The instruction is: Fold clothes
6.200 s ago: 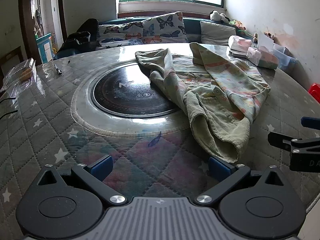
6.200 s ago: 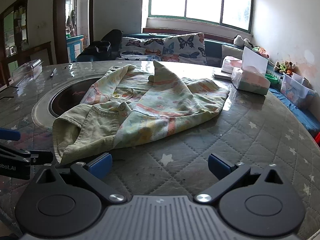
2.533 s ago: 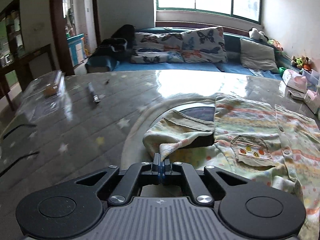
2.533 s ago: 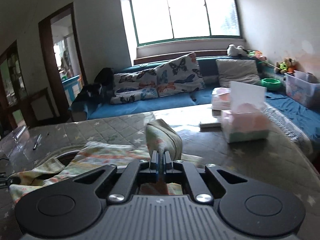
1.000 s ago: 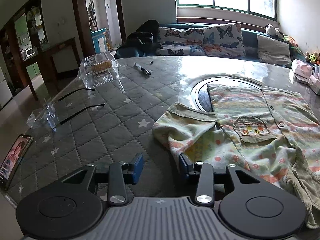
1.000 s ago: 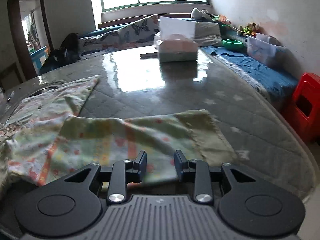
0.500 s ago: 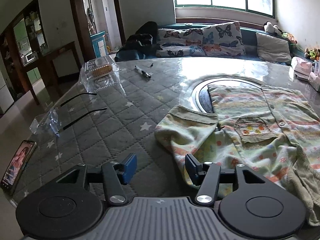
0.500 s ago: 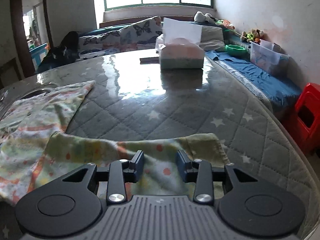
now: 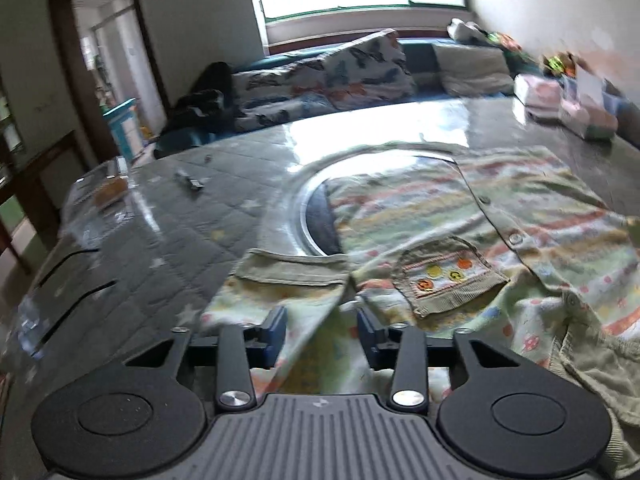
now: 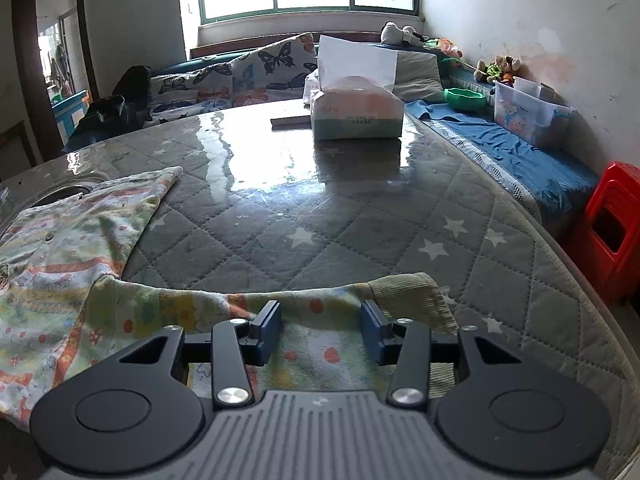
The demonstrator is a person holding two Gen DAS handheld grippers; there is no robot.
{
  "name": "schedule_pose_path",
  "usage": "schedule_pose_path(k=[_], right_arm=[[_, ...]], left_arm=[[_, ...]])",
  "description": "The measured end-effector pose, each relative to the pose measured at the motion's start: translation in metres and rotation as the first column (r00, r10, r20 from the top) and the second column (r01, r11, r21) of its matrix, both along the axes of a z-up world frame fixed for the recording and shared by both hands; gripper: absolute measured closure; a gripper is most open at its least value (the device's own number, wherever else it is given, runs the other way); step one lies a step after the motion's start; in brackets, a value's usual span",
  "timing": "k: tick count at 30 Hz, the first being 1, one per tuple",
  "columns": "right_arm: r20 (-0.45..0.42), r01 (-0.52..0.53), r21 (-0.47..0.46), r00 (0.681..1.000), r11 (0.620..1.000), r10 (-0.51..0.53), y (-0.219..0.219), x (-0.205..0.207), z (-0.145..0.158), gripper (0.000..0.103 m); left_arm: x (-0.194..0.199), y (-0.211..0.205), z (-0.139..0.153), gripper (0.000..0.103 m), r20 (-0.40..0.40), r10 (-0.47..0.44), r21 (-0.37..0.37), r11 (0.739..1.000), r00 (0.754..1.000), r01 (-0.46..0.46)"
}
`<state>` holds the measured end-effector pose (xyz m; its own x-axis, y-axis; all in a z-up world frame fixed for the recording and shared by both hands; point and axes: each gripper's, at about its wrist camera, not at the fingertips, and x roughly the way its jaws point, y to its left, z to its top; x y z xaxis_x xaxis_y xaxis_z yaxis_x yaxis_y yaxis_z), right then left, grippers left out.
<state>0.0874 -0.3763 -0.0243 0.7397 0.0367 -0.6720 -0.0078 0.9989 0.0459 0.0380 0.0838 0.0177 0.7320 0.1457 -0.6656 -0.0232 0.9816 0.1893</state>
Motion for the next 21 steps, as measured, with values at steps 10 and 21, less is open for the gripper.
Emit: schedule_pose_path(k=[10, 21], right_arm=[[0.004, 0.009, -0.011, 1.0, 1.0, -0.009, 0.005, 0.004, -0.001, 0.053], [0.006, 0.011, -0.016, 1.0, 1.0, -0.011, 0.006, 0.004, -0.001, 0.053]], left_arm=[[0.009, 0.021, -0.014, 0.098, 0.002, 0.031, 0.029, 0.999, 1.0, -0.031], [-0.057, 0.116, 0.013, 0.1, 0.131, 0.449, -0.184, 0.887, 0.884, -0.423]])
